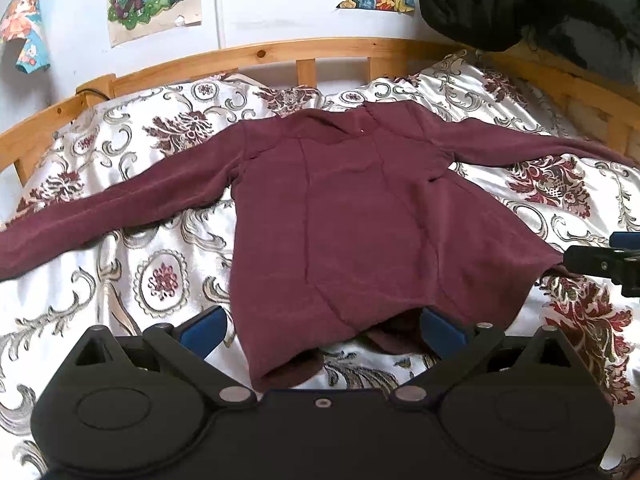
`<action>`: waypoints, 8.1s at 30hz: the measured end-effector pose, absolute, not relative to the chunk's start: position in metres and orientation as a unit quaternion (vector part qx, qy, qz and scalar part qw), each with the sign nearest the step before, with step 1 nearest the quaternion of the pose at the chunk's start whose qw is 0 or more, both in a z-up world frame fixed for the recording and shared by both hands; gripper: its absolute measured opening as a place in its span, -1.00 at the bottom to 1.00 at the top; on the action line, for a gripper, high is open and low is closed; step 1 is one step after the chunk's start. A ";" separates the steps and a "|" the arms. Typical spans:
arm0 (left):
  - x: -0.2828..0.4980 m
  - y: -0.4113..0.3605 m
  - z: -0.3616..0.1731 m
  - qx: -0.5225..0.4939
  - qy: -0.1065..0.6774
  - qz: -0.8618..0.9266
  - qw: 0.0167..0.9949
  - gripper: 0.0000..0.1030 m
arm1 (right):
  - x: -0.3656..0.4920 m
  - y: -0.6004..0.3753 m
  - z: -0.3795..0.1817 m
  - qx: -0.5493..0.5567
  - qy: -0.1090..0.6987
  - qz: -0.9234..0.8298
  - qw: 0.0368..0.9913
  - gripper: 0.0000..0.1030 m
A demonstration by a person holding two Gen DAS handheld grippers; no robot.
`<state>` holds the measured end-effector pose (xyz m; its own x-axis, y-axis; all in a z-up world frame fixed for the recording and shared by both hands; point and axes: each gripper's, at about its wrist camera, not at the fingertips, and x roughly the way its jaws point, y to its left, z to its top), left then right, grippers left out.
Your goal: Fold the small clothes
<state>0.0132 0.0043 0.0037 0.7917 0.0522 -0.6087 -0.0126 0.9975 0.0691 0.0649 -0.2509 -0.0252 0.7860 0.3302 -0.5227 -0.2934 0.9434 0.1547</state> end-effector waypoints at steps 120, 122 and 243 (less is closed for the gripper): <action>0.177 -0.003 -0.057 0.050 0.415 0.003 0.908 0.99 | 0.367 -0.314 -0.079 0.056 0.318 0.167 0.931 -0.74; 0.178 -0.004 -0.058 0.048 0.416 0.006 0.908 0.99 | 0.368 -0.313 -0.087 0.058 0.331 0.163 0.928 -0.72; 0.267 0.160 -0.020 -0.109 0.281 0.190 0.934 0.27 | 0.251 -0.260 -0.085 0.159 0.318 0.362 0.862 -0.67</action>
